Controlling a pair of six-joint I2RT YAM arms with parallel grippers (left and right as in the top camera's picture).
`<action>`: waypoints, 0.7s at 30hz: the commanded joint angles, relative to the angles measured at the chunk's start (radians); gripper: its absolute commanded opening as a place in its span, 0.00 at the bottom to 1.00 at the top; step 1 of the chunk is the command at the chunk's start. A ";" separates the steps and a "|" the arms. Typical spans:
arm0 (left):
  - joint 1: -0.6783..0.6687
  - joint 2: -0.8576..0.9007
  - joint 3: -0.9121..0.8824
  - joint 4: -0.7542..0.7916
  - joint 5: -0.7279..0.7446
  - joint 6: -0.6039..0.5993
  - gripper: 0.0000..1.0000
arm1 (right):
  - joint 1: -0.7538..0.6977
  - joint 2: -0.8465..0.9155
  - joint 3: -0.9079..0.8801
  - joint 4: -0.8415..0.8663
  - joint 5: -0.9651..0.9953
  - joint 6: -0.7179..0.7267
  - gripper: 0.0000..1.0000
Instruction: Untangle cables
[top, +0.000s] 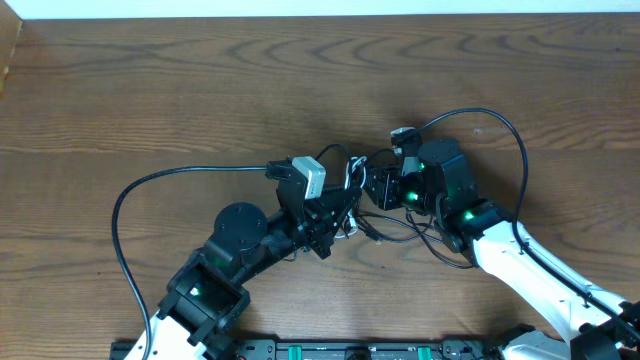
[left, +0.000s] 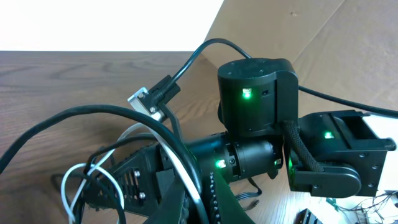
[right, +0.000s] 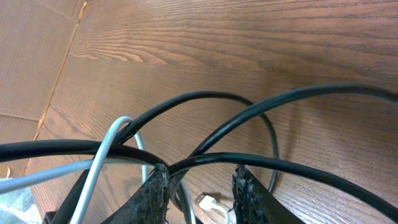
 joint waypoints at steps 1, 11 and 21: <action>0.000 -0.007 0.013 0.019 0.032 -0.006 0.07 | 0.010 0.007 0.015 -0.007 -0.027 -0.003 0.30; 0.000 -0.005 0.013 0.019 0.029 -0.006 0.08 | 0.037 0.007 0.015 -0.064 -0.116 -0.076 0.51; 0.000 -0.005 0.013 0.019 0.029 -0.010 0.08 | 0.123 0.020 0.015 -0.036 0.021 -0.085 0.80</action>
